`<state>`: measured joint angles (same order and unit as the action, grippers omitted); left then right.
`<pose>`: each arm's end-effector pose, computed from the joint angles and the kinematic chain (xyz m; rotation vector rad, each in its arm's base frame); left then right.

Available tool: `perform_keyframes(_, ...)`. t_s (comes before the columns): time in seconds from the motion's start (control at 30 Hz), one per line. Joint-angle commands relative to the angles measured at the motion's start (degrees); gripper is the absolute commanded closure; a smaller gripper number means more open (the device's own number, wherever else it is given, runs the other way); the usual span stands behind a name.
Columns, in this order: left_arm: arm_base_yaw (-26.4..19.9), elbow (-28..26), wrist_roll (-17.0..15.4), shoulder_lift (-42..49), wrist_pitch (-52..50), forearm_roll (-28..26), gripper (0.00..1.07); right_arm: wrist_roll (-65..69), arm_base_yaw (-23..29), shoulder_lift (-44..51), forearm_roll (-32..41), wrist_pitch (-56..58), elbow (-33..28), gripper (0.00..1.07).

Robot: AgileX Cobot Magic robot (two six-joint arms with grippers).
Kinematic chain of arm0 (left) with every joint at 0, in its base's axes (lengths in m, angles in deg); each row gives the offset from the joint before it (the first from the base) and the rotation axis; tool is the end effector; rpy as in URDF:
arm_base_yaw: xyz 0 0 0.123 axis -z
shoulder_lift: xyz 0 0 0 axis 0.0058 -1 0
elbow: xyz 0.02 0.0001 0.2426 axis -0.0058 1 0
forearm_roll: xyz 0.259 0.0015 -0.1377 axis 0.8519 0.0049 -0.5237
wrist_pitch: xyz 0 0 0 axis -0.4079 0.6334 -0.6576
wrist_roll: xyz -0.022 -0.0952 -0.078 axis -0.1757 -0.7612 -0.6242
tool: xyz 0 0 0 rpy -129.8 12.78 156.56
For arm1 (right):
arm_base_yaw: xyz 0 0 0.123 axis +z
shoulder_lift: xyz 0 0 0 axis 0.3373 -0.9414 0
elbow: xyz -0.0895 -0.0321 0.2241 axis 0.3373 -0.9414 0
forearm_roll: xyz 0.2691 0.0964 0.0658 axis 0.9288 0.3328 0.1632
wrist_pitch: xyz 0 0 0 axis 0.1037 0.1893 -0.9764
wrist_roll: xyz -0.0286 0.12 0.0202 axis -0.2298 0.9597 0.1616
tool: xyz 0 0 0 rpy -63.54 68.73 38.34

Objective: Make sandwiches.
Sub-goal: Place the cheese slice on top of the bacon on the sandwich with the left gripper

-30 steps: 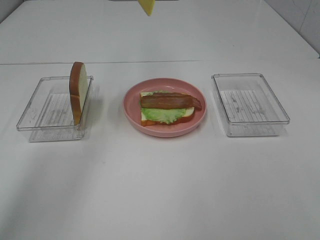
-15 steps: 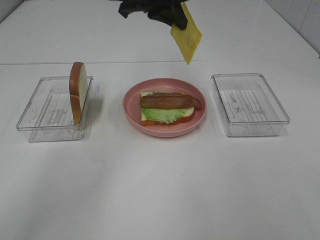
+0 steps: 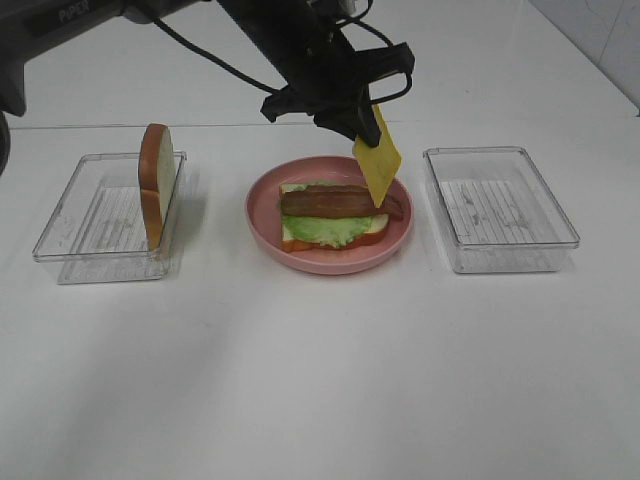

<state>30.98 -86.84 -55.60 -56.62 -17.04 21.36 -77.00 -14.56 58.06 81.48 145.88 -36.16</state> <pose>0.4551 -0.3328 0.1526 0.3996 2.7245 -0.8730 0.1055 0.0089 0.2618 -0.0562 2.1327 0.0685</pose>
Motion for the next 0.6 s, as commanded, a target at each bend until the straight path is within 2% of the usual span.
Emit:
perform_keyframes(0.03, 0.4, -0.17, -0.29, -0.63, -0.46, -0.57, 1.07, -0.52, -0.11, 1.55, -0.46, -0.52, -0.17, 0.11)
perform_keyframes(0.37, 0.4, -0.17, 2.23, -4.07, -2.69, 0.34, 1.07, -0.52, -0.11, 1.55, -0.46, -0.52, -0.17, 0.11)
perform_keyframes(0.5, 0.4, -0.17, 3.44, -5.21, -3.38, 6.02, 1.07, -0.52, -0.11, 1.55, -0.46, -0.52, -0.17, 0.11)
perform_keyframes(0.6, 0.4, -0.17, 3.44, -5.21, -3.55, 7.33, 1.07, -0.52, -0.11, 1.55, -0.46, -0.52, -0.17, 0.11)
